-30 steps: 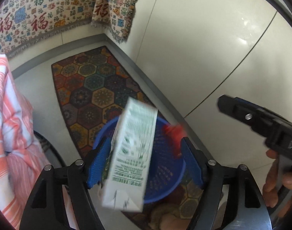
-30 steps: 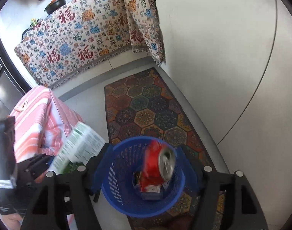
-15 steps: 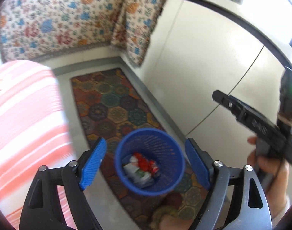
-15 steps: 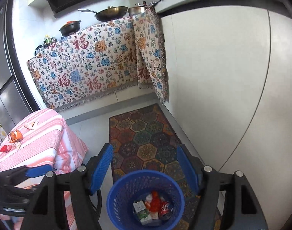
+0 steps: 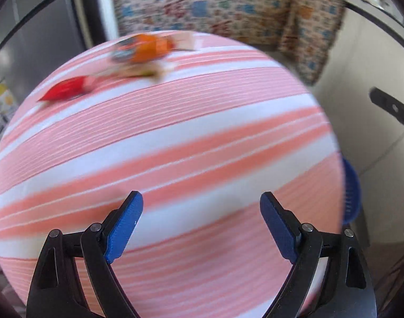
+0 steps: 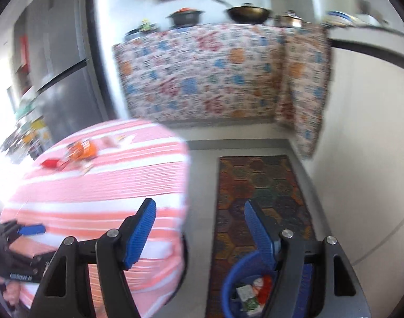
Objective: Collect trash
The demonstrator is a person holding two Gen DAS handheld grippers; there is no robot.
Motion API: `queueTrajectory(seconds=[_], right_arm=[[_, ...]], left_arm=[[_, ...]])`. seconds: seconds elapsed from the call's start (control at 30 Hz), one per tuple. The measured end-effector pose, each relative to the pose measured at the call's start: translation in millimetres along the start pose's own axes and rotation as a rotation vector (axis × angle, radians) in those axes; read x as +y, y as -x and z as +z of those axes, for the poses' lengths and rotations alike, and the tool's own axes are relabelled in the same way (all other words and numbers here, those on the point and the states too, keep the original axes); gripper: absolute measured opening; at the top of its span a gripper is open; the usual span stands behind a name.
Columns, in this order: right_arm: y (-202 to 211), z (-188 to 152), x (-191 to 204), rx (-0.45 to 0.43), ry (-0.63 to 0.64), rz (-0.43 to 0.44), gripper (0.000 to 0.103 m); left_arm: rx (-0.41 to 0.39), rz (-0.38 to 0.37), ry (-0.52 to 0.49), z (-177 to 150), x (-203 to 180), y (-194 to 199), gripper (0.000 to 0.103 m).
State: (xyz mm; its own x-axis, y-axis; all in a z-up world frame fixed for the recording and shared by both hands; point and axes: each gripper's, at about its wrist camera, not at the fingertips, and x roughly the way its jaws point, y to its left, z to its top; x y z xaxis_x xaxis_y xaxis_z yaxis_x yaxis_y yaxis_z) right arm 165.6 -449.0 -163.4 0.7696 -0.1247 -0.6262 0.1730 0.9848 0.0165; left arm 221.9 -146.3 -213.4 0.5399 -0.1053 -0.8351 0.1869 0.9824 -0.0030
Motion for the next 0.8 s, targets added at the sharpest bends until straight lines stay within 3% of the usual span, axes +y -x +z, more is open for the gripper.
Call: queueTrajectory(seconds=[0.13,0.3,0.57,0.8], right_arm=[[-24,-15,75,0.051,0.136,0.126,0.071],[-47,-31,138,0.09,0.253,0.196,0.071],[-84,-29,173,0.155,0.262,0.244,0.071],[-142,18,205,0.203,0.314,0.266,0.071]], left_arm=[[0.003,0.067,0.071,-5,52,-9,0.092],[-0.002,0.106,0.107,-5,93,-12,0.1],[-0.049,0.123,0.163,-3,146,-18,0.103],[-0.049,0.125,0.167,-2,143,-19,0.103]])
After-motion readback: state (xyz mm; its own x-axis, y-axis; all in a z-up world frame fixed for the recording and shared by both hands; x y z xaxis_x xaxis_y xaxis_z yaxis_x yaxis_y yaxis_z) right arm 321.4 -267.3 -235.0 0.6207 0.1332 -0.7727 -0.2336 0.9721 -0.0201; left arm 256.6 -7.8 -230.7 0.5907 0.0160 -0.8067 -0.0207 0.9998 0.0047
